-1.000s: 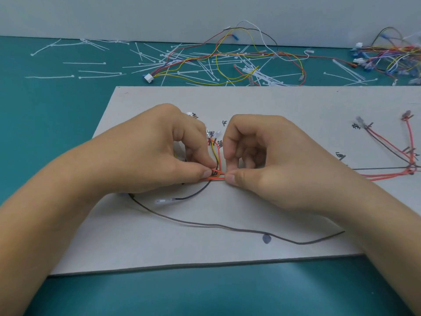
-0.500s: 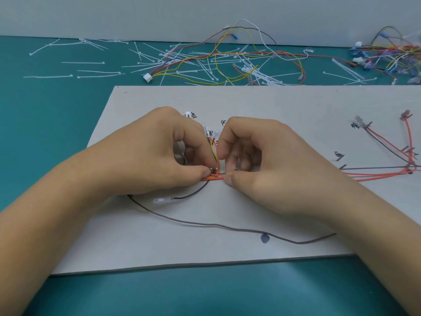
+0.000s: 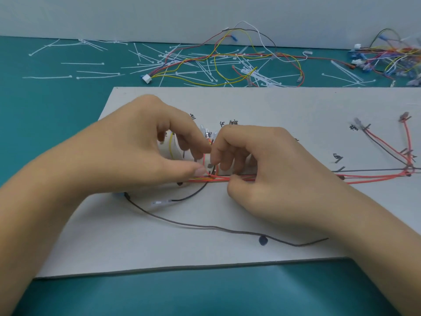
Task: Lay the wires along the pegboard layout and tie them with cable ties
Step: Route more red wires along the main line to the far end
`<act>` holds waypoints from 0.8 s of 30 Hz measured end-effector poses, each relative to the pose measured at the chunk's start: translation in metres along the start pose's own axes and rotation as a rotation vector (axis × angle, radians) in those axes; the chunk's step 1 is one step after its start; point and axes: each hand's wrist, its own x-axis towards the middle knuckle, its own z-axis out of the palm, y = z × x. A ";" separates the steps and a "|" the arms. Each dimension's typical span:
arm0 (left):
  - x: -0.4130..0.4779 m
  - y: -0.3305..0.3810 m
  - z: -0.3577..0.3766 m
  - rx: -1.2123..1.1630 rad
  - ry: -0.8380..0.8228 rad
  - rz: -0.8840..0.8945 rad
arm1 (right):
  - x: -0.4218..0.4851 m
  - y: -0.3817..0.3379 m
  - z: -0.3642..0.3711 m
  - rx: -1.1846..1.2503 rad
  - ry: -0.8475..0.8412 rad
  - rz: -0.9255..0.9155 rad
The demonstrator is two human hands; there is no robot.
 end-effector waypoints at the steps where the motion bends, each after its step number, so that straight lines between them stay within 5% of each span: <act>1: 0.000 -0.001 -0.003 0.006 0.020 0.009 | -0.001 -0.002 0.001 -0.021 -0.005 -0.007; 24: -0.005 -0.050 -0.043 0.149 0.260 -0.172 | 0.000 0.002 -0.003 -0.078 0.067 0.047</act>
